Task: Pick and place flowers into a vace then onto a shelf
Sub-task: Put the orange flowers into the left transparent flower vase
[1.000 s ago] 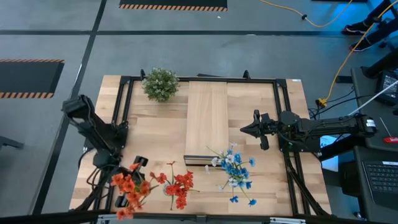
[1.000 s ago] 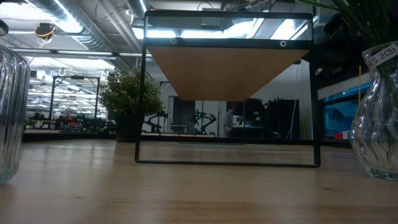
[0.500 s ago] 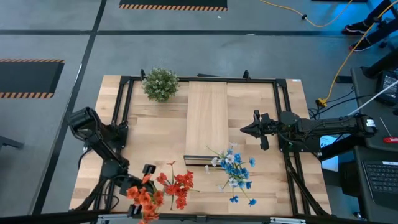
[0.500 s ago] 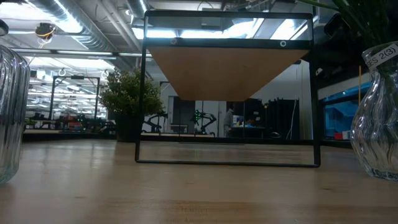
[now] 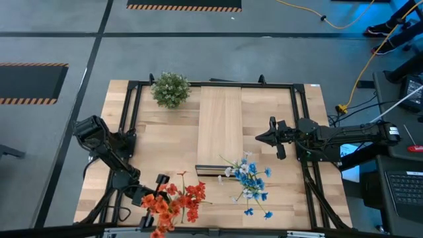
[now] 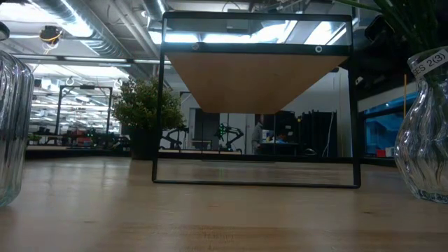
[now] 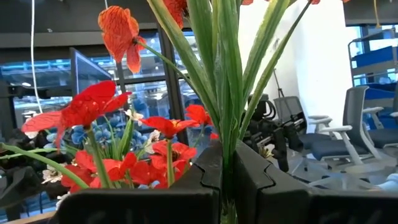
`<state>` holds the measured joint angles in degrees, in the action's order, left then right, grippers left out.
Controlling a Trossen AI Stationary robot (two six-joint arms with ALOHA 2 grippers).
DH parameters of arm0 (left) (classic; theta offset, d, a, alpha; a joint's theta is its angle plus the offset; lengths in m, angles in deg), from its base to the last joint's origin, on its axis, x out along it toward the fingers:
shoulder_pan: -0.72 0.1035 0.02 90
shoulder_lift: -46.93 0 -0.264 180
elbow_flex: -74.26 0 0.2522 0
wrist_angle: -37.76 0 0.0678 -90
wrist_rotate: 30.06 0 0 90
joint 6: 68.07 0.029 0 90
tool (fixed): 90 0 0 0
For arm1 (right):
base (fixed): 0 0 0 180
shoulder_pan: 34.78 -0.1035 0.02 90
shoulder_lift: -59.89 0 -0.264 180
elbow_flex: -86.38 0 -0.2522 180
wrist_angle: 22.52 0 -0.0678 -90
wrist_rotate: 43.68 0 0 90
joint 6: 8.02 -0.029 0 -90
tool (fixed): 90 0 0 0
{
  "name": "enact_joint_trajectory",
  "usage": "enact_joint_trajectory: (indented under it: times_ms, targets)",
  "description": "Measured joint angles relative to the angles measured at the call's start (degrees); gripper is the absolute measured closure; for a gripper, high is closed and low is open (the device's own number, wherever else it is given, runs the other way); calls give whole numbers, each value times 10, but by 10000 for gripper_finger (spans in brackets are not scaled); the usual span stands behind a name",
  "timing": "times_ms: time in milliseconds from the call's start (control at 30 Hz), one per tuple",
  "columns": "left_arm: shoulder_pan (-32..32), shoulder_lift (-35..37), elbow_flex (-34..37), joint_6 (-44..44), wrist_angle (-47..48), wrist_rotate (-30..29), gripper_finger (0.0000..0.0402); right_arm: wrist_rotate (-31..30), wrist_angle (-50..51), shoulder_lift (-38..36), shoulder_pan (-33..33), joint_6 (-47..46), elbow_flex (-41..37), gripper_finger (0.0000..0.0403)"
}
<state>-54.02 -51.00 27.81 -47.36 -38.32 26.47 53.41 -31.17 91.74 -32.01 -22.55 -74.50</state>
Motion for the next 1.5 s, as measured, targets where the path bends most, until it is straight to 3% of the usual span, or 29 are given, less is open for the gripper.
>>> enact_joint_trajectory:
  times_ms: [900,1500]
  targets:
    - [-2,-2,22,-28,14,0,394,0,0,0,0,0,0,402]
    - [17,-62,22,-65,0,0,393,0,0,0,0,0,0,402]
